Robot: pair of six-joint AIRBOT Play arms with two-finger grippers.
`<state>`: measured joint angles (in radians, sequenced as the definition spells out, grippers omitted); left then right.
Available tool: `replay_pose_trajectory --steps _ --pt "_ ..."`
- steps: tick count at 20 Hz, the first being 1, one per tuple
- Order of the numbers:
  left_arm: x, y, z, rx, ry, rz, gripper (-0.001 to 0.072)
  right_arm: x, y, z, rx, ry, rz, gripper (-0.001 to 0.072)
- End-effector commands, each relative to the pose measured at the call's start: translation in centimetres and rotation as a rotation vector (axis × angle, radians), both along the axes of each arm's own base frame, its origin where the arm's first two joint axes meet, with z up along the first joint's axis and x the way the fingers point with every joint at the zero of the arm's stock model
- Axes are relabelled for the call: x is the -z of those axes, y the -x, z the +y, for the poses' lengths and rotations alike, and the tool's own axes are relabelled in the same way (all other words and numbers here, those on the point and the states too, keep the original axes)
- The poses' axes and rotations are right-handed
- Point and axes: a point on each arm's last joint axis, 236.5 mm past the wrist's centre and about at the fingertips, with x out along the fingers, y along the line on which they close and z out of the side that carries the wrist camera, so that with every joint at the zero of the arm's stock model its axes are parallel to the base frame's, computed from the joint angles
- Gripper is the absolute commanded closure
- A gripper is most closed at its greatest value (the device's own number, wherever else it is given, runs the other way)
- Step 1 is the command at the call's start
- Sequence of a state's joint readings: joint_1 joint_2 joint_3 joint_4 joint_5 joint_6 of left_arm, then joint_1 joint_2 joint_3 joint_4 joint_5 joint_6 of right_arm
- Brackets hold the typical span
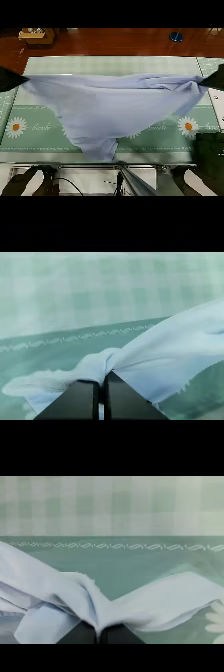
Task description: Fold the shirts.
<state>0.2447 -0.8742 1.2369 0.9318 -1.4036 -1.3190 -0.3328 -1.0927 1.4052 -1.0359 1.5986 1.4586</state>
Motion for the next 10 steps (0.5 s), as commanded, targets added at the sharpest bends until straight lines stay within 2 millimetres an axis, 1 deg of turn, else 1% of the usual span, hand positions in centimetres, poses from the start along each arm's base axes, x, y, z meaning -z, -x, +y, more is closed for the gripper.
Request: replay_pose_trajectory --steps 1,3,5,6,8,10 --pt "5.4 -6.9 -1.4 0.028 -0.009 -0.042 0.0685 5.4 -6.4 -1.5 0.033 -0.046 -0.003 0.0692" --pt "7.9 -9.8 -2.7 0.070 -0.046 -0.072 0.0685 7.9 -9.0 -2.2 0.062 -0.066 -0.006 0.0692" --pt "10.5 -11.9 -3.5 0.066 -0.052 -0.060 0.0685 10.0 -11.0 -2.8 0.094 -0.068 -0.012 0.0692" --pt "11.8 -12.6 -3.8 0.061 -0.052 -0.045 0.0685 11.0 -12.1 -3.1 0.111 -0.064 -0.020 0.0692" --pt "14.4 -13.2 -4.0 0.063 -0.051 0.006 0.0685 12.9 -14.1 -3.4 0.142 -0.050 -0.042 0.0691" --pt "17.1 -13.4 -4.1 0.067 -0.047 0.067 0.0684 15.0 -15.7 -3.1 0.155 -0.037 -0.047 0.0691"
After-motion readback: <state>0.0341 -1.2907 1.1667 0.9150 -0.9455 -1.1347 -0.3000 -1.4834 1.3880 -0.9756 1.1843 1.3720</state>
